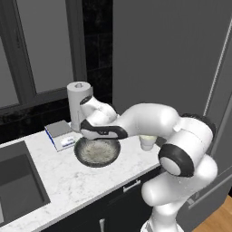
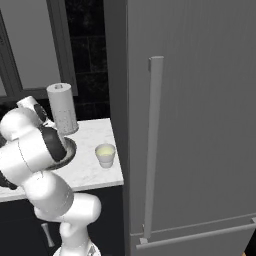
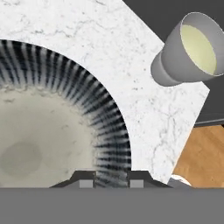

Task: Grab a lemon wedge from the fridge and one ice cube from the ice bowl, and put them in the glass of lemonade.

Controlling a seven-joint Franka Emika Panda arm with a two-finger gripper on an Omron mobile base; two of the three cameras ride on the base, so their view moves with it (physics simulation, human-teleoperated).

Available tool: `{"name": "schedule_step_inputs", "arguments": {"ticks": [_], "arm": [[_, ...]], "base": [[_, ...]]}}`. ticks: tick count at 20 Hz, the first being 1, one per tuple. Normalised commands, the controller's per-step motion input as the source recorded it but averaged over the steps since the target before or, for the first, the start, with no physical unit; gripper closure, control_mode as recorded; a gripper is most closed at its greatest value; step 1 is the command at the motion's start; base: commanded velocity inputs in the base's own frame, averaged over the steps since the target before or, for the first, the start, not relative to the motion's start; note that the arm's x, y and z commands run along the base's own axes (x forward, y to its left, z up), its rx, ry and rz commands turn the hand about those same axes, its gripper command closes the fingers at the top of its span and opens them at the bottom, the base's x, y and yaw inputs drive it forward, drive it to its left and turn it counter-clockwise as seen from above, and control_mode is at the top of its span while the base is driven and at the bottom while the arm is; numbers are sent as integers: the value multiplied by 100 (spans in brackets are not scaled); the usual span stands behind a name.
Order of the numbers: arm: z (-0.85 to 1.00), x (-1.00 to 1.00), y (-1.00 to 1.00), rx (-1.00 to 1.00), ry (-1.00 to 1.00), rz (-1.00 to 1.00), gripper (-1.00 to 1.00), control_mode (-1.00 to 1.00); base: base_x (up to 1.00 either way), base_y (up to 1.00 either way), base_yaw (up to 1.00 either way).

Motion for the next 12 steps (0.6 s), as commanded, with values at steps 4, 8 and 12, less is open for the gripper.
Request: {"name": "schedule_step_inputs", "arguments": {"ticks": [4, 8, 12], "arm": [[66, -24, -81, 0, -8, -6, 100, -100], [79, -18, -82, 0, -7, -8, 100, -100], [75, -10, -81, 0, -2, -6, 100, -100]], "base": [[0, 0, 0], [0, 0, 0], [0, 0, 0]]}}
